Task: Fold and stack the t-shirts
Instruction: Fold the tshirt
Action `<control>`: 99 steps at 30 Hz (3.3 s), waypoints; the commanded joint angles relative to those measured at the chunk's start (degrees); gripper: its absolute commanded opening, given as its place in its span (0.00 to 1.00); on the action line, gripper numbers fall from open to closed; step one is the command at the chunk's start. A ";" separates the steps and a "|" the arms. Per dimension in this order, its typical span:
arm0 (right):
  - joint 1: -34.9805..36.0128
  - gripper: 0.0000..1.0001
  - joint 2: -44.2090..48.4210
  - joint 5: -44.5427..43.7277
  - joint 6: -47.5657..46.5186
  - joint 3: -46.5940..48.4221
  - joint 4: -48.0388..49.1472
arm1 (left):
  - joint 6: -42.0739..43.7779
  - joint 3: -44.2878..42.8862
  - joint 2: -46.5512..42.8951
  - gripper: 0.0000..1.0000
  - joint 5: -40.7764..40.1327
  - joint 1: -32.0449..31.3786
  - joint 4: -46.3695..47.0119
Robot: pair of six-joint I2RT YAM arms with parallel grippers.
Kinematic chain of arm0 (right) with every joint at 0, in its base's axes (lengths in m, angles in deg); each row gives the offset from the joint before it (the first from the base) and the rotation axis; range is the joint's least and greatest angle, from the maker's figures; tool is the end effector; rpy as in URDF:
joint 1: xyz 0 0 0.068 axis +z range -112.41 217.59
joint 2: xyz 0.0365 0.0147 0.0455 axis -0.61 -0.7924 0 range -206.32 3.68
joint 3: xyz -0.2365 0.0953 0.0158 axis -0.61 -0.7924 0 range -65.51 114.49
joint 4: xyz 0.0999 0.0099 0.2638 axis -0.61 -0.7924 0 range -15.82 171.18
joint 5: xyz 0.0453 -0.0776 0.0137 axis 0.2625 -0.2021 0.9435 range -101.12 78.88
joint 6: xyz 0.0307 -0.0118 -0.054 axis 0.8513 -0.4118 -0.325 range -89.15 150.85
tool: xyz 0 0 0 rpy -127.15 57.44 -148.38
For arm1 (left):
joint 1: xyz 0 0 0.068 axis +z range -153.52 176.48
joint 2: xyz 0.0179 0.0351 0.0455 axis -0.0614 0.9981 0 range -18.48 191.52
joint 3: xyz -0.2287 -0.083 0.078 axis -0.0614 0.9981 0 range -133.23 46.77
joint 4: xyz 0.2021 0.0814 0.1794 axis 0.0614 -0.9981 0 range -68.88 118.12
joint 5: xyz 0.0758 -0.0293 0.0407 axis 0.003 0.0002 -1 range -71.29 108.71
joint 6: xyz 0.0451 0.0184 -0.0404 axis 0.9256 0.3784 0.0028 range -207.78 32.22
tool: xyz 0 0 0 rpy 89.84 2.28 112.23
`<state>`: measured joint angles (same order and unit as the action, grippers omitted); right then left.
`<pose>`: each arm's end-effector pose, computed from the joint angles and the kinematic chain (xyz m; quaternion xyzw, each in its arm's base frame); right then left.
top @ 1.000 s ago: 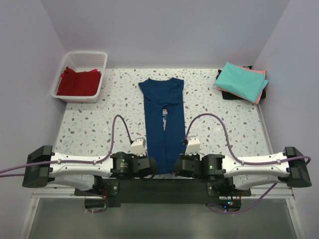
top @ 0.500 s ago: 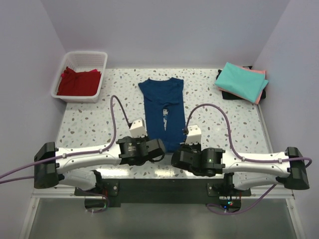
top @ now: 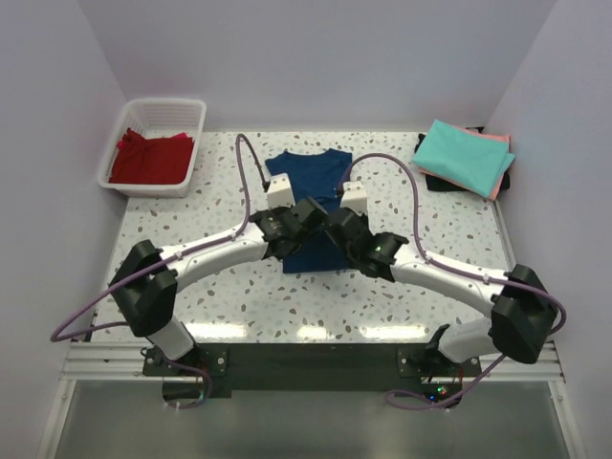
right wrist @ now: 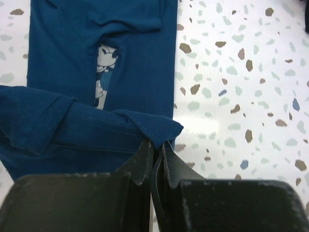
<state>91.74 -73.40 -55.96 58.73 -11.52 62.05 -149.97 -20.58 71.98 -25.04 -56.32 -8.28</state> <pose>0.2118 0.2349 0.2310 -0.0417 0.8582 -0.0174 0.5113 0.2363 -0.2556 0.2159 -0.1710 0.8843 -0.0126 0.4343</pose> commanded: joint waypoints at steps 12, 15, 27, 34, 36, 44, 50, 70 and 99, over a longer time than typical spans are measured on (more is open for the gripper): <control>-15.91 0.00 -25.21 15.04 -10.65 13.58 17.73 | 17.36 -16.05 21.23 0.00 5.07 13.94 12.67; -17.58 0.00 -29.17 16.19 -11.09 16.48 18.25 | 19.12 -20.00 25.19 0.00 6.74 16.31 13.28; -21.98 0.53 -31.12 14.00 -11.18 23.52 21.06 | 22.55 -19.67 22.76 0.42 4.64 20.28 21.80; -22.33 0.55 -27.52 12.32 -11.36 22.84 16.59 | 21.50 -15.55 18.45 0.44 7.97 20.01 18.30; -22.25 0.56 -25.50 11.53 -10.13 20.28 15.62 | 20.27 -9.95 14.69 0.43 8.93 19.40 18.47; -22.25 0.56 -12.40 16.44 -6.52 6.92 10.44 | 20.19 1.43 5.44 0.40 16.23 14.57 16.45; -22.07 0.49 -12.39 21.10 -6.08 2.43 10.78 | 20.09 2.93 6.30 0.39 17.38 11.93 18.38; -22.07 0.40 -35.24 27.44 -8.01 22.28 16.15 | 23.08 -20.44 29.95 0.32 21.60 21.68 20.75; -22.68 0.63 -16.80 26.46 -7.93 8.07 5.25 | 22.64 -0.34 8.52 0.43 30.91 23.79 16.45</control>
<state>69.33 -96.59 -33.52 50.45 1.47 68.32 -126.32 -25.48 86.84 1.59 -32.17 6.69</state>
